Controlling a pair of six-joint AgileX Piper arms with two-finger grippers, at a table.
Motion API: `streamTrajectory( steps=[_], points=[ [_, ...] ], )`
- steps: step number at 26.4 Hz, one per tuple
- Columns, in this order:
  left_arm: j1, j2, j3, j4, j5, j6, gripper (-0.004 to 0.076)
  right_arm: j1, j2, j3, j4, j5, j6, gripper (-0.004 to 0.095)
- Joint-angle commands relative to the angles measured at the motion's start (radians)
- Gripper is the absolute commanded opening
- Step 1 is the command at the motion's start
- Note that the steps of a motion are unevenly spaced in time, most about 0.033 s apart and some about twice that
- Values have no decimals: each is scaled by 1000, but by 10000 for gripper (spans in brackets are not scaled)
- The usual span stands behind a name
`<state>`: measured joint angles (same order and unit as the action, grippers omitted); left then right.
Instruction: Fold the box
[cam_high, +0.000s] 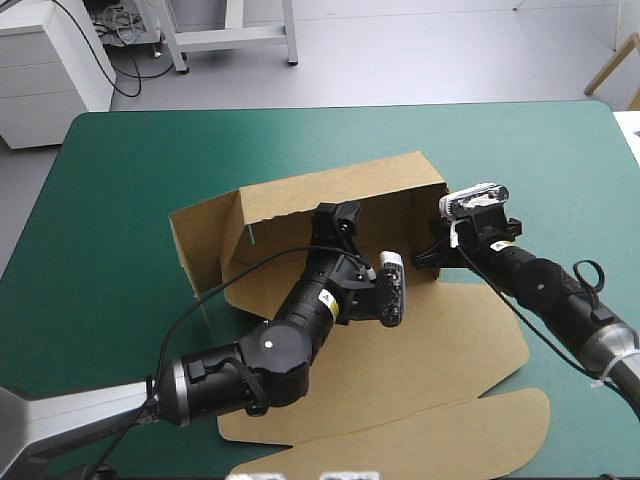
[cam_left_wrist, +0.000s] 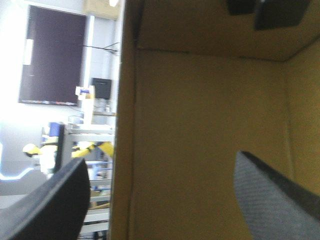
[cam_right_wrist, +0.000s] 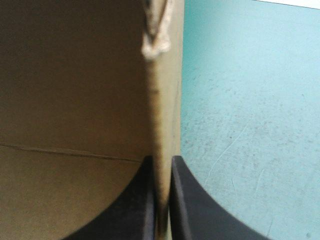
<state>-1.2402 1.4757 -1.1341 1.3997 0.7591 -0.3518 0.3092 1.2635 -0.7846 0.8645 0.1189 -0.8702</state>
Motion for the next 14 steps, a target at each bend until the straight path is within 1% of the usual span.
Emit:
streamTrajectory(
  steps=[1, 2, 3, 6, 7, 9, 14],
  points=[
    [4, -45, -171, -387, 52, 310, 416, -4, -31, -33, 20, -41, 15, -14],
    [10, -45, -208, -466, 72, 373, 347, -4, -31, -33, 20, -39, 15, -14],
    [28, -45, -270, -558, 107, 426, 214, -4, -31, -33, 20, -35, 15, -14],
    [54, -45, -357, -596, 147, 436, 29, -4, -31, -33, 20, -30, 15, -14],
    [65, -45, -386, -605, 154, 440, -10, -4, -31, -33, 20, -30, 15, -14],
    [101, -45, -442, -629, 176, 460, 18, -4, -31, -33, 20, -26, 15, -14],
    [240, -45, -553, -788, 227, 487, 16, -4, -31, -33, 13, -16, 15, -14]
  ],
)
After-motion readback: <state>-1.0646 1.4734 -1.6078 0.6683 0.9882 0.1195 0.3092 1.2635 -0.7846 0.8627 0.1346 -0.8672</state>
